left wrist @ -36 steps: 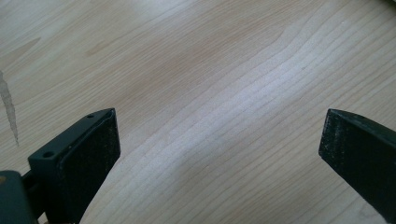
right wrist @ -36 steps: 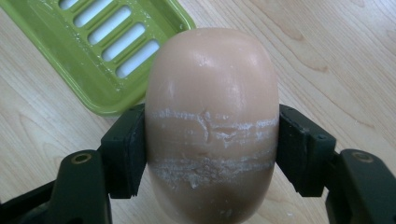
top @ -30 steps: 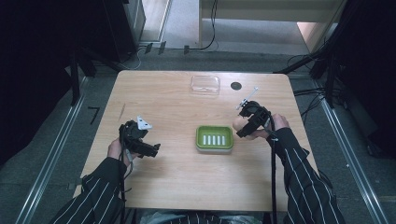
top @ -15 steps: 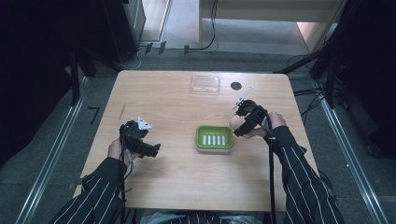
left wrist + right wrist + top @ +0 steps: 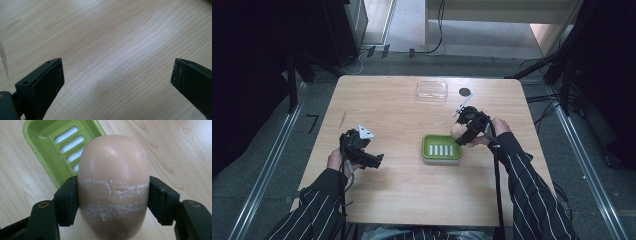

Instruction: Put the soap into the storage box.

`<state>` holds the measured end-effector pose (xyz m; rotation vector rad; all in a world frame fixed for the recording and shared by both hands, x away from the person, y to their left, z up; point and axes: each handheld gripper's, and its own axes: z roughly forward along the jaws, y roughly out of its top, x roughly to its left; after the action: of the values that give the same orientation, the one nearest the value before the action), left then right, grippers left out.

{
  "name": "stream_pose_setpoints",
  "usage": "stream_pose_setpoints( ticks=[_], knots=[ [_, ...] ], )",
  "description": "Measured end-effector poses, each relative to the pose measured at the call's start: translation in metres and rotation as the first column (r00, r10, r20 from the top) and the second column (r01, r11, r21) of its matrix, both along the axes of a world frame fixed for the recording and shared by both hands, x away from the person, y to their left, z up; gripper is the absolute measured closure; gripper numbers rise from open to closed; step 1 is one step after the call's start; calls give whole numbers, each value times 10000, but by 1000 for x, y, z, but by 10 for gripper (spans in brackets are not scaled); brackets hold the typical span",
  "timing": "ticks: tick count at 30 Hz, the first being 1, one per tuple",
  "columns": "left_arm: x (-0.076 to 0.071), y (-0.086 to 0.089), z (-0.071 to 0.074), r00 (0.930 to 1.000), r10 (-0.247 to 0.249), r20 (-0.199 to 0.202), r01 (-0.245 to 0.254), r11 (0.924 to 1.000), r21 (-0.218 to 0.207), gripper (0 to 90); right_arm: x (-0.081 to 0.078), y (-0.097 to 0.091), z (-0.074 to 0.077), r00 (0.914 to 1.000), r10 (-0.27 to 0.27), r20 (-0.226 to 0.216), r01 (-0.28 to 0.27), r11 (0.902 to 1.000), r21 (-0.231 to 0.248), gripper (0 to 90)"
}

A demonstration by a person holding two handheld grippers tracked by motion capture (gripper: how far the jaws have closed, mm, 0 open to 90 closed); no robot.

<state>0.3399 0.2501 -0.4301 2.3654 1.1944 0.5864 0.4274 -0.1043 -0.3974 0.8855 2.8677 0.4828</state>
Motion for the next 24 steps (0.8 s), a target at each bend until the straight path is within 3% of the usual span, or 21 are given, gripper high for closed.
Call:
stream_pose_setpoints(
  ticks=[24],
  knots=[
    [-1,2,1,10000,69,17,-69,10000,26,0,1,25,1,9954,947,168,-946,9955,-50,340]
  ],
)
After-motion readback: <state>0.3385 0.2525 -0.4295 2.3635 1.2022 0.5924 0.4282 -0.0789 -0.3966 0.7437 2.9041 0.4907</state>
